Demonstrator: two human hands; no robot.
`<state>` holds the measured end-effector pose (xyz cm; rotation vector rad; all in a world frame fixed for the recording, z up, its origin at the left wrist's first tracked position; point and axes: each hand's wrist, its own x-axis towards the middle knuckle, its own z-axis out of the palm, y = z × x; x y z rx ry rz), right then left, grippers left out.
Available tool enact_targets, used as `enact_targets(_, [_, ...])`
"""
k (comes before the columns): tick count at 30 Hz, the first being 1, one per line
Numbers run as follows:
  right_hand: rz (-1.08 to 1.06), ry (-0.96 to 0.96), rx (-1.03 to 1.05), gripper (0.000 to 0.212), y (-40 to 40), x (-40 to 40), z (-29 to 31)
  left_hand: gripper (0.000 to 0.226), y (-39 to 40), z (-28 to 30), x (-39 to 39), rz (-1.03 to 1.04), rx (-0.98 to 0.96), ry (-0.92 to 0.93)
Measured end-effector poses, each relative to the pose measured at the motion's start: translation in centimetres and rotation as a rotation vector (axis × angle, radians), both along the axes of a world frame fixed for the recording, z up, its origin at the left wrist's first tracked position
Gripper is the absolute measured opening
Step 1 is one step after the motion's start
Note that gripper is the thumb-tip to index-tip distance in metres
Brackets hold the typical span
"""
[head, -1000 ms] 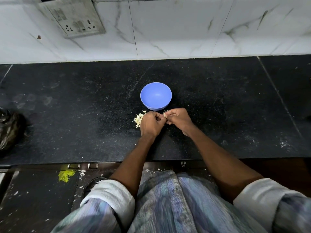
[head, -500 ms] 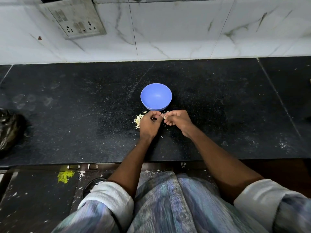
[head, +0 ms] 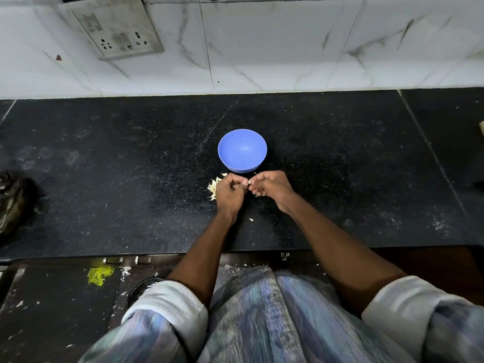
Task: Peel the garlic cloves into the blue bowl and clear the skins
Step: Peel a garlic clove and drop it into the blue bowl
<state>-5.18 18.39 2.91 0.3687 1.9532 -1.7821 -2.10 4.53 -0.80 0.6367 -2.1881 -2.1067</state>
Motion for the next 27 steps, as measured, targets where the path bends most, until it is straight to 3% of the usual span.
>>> enact_targets(2, [-0.045,-0.107,-0.108,0.009,-0.4,-0.2,0.2,0.025,-0.1,0.3,-0.1,-0.035,-0.079,0.052])
enact_targets(7, [-0.102,-0.533,-0.403,0.02,0.1,-1.1,1.0,0.027,-0.8,0.3,-0.7,-0.187,-0.264,0.257])
enact_targets(10, [-0.097,-0.578,-0.428,0.023,0.2,-1.2,1.1,0.026,-0.9,0.0,-0.6,-0.197,-0.279,0.241])
enact_targets(12, [-0.066,-0.402,-0.312,0.021,-0.4,-1.1,0.8,0.027,-0.3,0.4,-0.6,-0.104,-0.104,0.086])
enact_targets(16, [0.073,0.217,0.061,0.014,-1.1,-0.7,-0.9,0.03,-0.3,1.4,-1.3,-0.05,0.36,-0.362])
enact_targets(19, [0.137,0.364,0.085,0.009,-0.6,-0.5,-1.7,0.026,-0.7,2.1,-1.9,-0.04,0.555,-0.536])
enact_targets(22, [0.017,0.134,-0.054,0.014,-1.1,-0.4,-0.9,0.031,-0.2,2.0,-1.7,-0.013,0.582,-0.417])
enact_targets(27, [-0.125,-0.516,-0.494,0.02,-0.4,-1.5,0.4,0.028,-1.0,-0.3,-1.1,-0.126,-0.041,0.157])
